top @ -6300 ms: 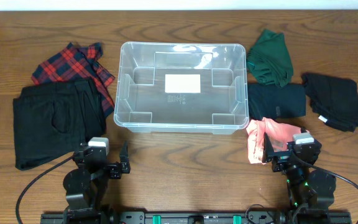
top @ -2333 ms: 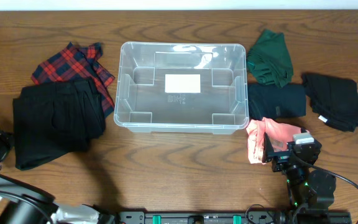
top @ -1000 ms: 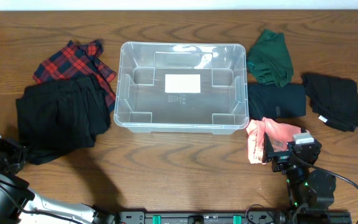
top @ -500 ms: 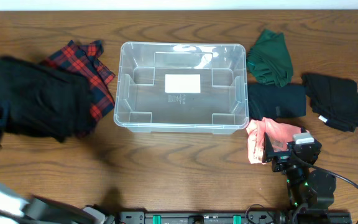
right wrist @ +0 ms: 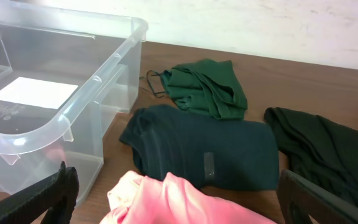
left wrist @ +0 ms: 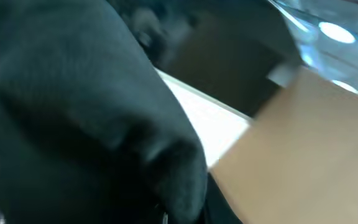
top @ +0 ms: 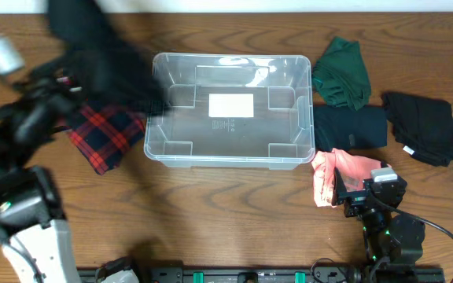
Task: Pack container
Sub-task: 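Lift the black pants with the left gripper and lower into the container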
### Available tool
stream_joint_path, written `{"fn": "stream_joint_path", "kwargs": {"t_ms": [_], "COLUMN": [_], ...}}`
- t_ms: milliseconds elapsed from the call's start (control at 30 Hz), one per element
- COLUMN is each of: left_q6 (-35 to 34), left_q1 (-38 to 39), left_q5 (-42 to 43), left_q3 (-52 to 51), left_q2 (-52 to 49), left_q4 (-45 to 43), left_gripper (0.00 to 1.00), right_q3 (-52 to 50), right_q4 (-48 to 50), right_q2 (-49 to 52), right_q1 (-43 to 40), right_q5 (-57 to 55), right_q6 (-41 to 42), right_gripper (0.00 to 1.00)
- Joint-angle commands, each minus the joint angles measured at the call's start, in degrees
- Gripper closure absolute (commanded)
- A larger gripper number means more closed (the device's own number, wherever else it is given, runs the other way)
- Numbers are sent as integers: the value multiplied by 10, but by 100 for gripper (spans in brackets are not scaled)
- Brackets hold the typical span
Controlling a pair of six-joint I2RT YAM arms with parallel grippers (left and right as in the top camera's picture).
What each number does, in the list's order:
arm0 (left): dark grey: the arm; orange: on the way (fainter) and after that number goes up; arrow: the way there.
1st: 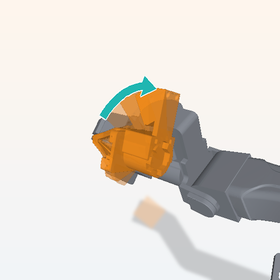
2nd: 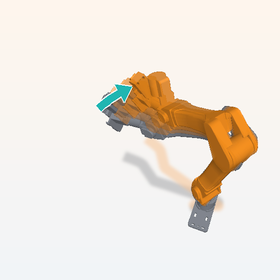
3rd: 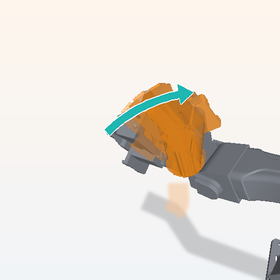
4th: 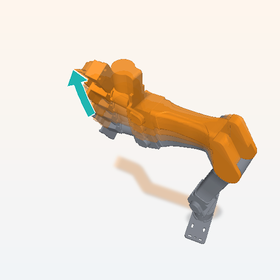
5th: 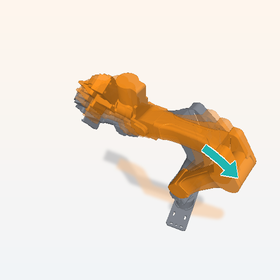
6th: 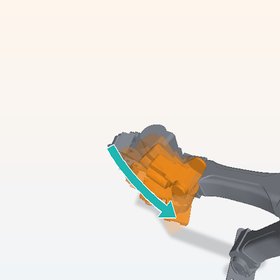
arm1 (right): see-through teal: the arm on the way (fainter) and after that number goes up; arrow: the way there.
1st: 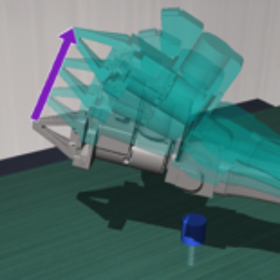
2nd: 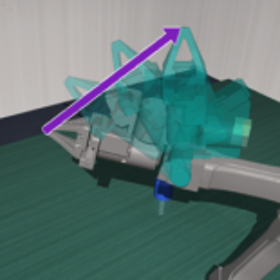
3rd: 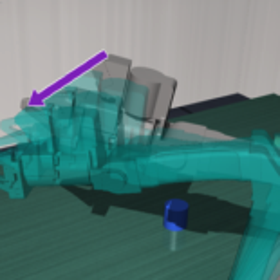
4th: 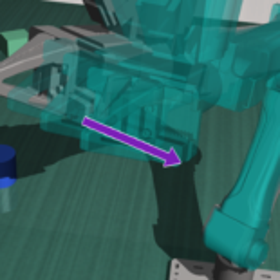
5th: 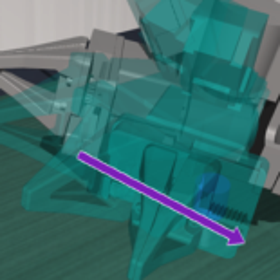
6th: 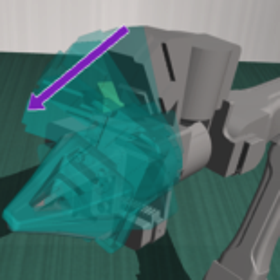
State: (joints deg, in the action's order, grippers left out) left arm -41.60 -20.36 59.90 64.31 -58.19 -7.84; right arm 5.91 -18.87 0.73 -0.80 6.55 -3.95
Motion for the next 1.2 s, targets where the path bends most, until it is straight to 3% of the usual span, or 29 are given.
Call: {"fn": "stream_joint_path", "kwargs": {"t_ms": [0, 167, 300, 433, 667, 767, 967, 1167], "left_q6": [-3, 28, 38, 28, 23, 38, 130, 153], "left_q1": [103, 263, 356, 411, 450, 453, 453, 453], "left_q5": [-80, -169, -197, -213, -235, -235, -243, -379], "left_q3": [13, 13, 13, 13, 13, 12, 12, 12], "left_q2": [-21, -90, -168, -244, -317, -321, -321, -321], "left_q4": [-18, -36, -122, -193, -205, -164, 13, 180], "left_gripper": [94, 94, 94, 94, 94, 94, 94, 94], "right_q3": [-1, -1, -1, -1, -1, -1, -1, -1], "right_q4": [0, 0, 0, 0, 0, 0, 0, 0], "right_q2": [-1, -1, -1, -1, -1, -1, -1, -1], "right_q1": [5, 5, 5, 5, 5, 5, 5, 5], "right_q5": [-3, -3, -3, -3, -3, -3, -3, -3], "right_q6": [7, 7, 7, 7, 7, 7, 7, 7], "right_gripper": [1, 1, 1, 1, 1, 1, 1, 1]}}
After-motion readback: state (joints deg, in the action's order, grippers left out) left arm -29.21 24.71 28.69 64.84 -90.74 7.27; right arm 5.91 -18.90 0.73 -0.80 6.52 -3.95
